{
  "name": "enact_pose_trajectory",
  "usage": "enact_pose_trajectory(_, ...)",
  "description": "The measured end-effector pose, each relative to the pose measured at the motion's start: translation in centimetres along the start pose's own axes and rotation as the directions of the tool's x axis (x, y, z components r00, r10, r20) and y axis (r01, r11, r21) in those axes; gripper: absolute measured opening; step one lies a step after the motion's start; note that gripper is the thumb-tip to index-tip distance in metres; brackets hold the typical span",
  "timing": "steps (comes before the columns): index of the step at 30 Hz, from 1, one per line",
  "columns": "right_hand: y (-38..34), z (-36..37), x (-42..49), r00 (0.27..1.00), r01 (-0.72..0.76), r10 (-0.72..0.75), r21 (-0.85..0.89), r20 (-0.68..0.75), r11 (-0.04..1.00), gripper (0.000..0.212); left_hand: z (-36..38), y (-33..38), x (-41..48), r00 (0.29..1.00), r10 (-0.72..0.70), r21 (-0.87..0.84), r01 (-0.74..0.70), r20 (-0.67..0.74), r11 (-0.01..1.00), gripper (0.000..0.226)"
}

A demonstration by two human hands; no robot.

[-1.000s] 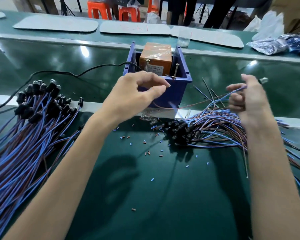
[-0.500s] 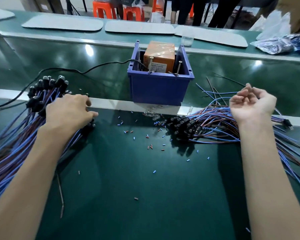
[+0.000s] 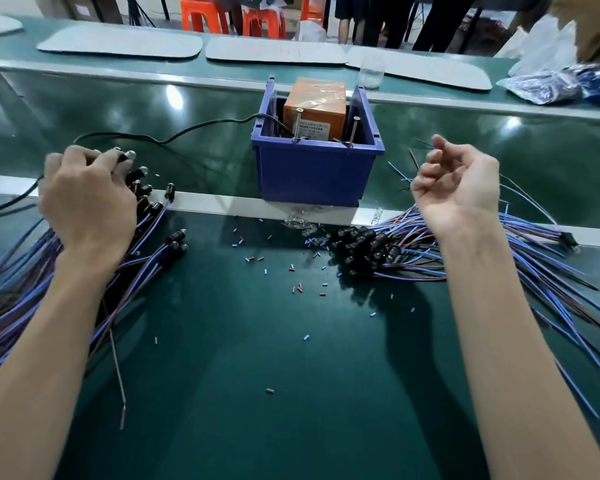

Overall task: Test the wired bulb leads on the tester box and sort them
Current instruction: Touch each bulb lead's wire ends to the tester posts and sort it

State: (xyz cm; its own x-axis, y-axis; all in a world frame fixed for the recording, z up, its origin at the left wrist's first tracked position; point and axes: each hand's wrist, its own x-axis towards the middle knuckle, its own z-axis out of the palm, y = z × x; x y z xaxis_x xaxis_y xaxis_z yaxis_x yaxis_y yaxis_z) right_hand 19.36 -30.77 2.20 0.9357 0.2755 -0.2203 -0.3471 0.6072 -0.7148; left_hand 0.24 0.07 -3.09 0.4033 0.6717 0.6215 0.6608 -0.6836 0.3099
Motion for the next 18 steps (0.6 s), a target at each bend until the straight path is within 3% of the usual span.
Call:
enact_pose_trajectory(3, 0.9, 1.6, -1.5, 0.993, 0.034, -0.017, -0.145, 0.117, 0.989, 0.022, -1.1, 0.6, 0.4, 0.994, 0.022, -0.202, -0.044, -0.107, 0.978, 0.049)
enact_pose_trajectory(5, 1.4, 3.0, -2.7, 0.952, 0.093, 0.017, -0.342, 0.304, 0.935, 0.020, -2.6, 2.9, 0.4, 0.964, 0.105, -0.392, -0.197, -0.244, 0.898, 0.047)
enact_pose_trajectory(7, 2.5, 4.4, -4.4, 0.846, 0.204, 0.139, -0.553, 0.514, 0.808, 0.021, -4.0, 6.6, -0.8, 0.860, 0.243, -0.445, -0.451, -0.449, 0.774, 0.031)
enact_pose_trajectory(9, 4.2, 5.2, -6.1, 0.707, 0.291, 0.280, -0.628, 0.649, 0.722, 0.021, -5.1, 10.5, -3.2, 0.744, 0.360, -0.429, -0.635, -0.562, 0.642, 0.020)
enact_pose_trajectory(11, 5.7, 5.6, -7.2, 0.656, 0.308, 0.267, -0.574, 0.705, 0.759, 0.016, -5.9, 13.0, -5.4, 0.769, 0.371, -0.534, -0.632, -0.521, 0.562, 0.020)
enact_pose_trajectory(13, 6.1, 5.7, -7.4, 0.708, 0.280, 0.170, -0.493, 0.686, 0.824, 0.014, -6.1, 14.0, -6.3, 0.870, 0.324, -0.678, -0.493, -0.372, 0.545, 0.036)
enact_pose_trajectory(15, 5.9, 5.7, -7.1, 0.789, 0.227, 0.086, -0.419, 0.608, 0.879, 0.023, -6.3, 14.3, -7.0, 0.887, 0.332, -0.703, -0.458, -0.321, 0.544, 0.042)
enact_pose_trajectory(17, 5.8, 5.8, -6.5, 0.860, 0.189, 0.024, -0.361, 0.510, 0.913, 0.028, -6.2, 14.6, -8.0, 0.859, 0.367, -0.699, -0.507, -0.358, 0.504, 0.024)
enact_pose_trajectory(18, 5.7, 5.7, -6.1, 0.882, 0.193, -0.002, -0.357, 0.472, 0.914, 0.029, -6.2, 14.8, -8.7, 0.878, 0.359, -0.743, -0.466, -0.318, 0.480, 0.013)
